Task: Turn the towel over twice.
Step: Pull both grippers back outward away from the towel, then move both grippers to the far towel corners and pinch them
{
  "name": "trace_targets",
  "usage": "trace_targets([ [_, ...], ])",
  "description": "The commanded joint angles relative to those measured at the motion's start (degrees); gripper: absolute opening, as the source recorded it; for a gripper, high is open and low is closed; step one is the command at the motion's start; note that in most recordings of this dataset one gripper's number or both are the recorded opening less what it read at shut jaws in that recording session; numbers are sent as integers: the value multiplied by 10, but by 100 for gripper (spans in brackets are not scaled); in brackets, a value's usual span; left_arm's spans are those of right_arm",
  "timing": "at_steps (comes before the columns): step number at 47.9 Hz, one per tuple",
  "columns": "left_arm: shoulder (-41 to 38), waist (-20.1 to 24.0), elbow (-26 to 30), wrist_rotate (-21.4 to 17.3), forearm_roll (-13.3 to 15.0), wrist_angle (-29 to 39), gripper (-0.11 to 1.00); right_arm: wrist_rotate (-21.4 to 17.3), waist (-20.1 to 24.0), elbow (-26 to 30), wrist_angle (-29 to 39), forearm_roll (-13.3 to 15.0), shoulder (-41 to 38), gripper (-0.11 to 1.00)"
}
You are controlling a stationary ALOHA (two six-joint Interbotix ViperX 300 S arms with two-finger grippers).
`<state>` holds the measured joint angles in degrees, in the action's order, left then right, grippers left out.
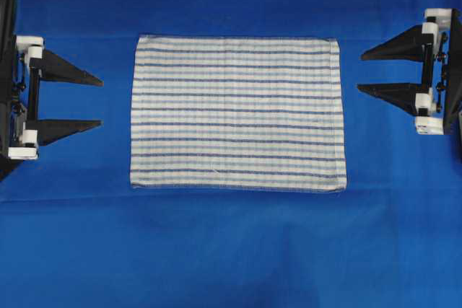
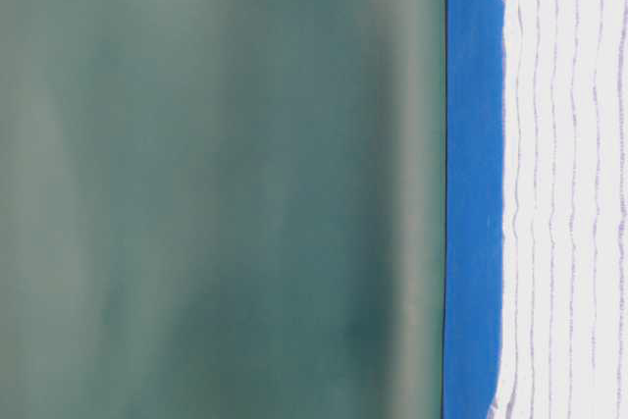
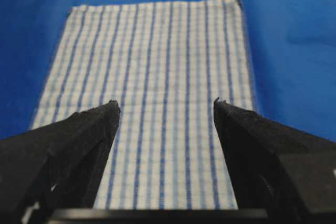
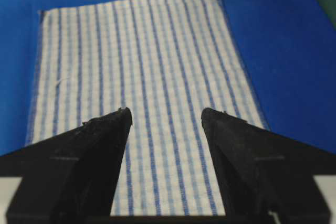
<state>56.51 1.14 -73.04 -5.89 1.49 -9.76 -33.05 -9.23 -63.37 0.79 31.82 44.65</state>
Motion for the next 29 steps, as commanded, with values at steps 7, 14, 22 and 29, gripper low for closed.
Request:
trace_targets([
  [7, -22, 40, 2, -4, 0, -27, 68, -2, -47, 8, -7, -1, -30, 62],
  [14, -66, 80, -4, -6, -1, -66, 68, -2, -94, 14, -27, 0, -91, 62],
  [22, -148, 130, -10, -7, -1, -114, 69, -2, -138, 27, -68, 1, -175, 62],
  [29, -238, 175, -6, -7, -1, -157, 73, 2, -176, 40, -88, 1, -257, 62],
])
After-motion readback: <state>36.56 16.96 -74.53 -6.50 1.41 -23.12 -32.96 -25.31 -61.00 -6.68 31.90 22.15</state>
